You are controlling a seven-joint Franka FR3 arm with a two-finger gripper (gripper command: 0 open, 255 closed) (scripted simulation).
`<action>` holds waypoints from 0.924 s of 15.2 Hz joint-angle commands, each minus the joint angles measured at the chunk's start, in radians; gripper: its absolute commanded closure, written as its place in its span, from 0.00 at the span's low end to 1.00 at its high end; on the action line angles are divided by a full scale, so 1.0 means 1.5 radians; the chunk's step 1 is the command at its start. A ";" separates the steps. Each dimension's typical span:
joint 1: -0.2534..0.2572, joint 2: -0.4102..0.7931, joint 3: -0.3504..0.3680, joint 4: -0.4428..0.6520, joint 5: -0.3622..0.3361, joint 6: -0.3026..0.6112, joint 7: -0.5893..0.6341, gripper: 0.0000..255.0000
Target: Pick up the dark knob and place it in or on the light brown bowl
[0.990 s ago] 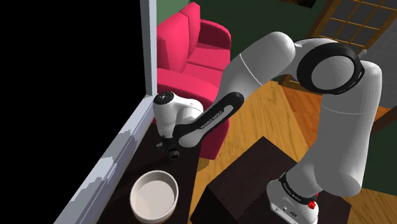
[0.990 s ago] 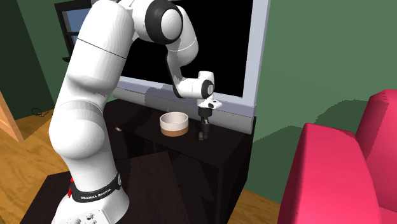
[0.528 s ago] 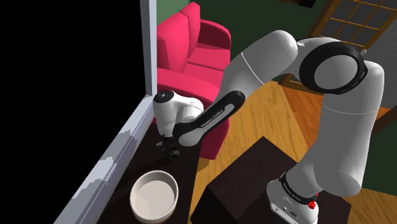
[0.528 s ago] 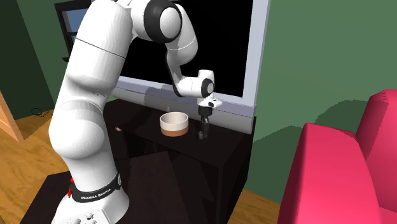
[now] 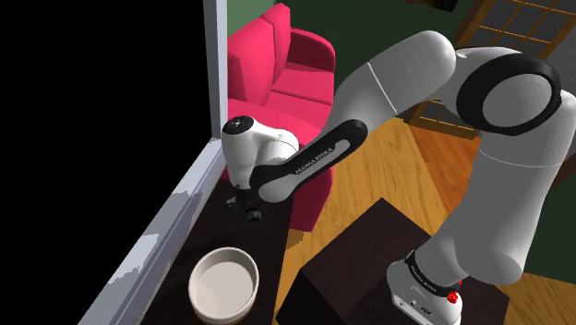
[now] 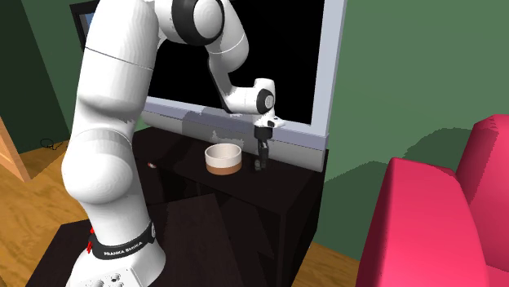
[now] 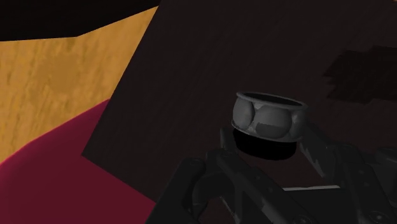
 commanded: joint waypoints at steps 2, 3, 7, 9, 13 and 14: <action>-0.005 -0.022 0.007 0.001 0.013 -0.020 -0.009 1.00; -0.006 -0.029 0.009 0.001 0.018 -0.027 -0.013 1.00; -0.011 -0.055 0.017 0.006 0.034 -0.055 -0.025 1.00; -0.014 -0.067 0.020 0.009 0.042 -0.069 -0.031 1.00; -0.018 -0.091 0.025 0.017 0.057 -0.098 -0.043 1.00; -0.018 -0.097 0.027 0.019 0.061 -0.106 -0.046 1.00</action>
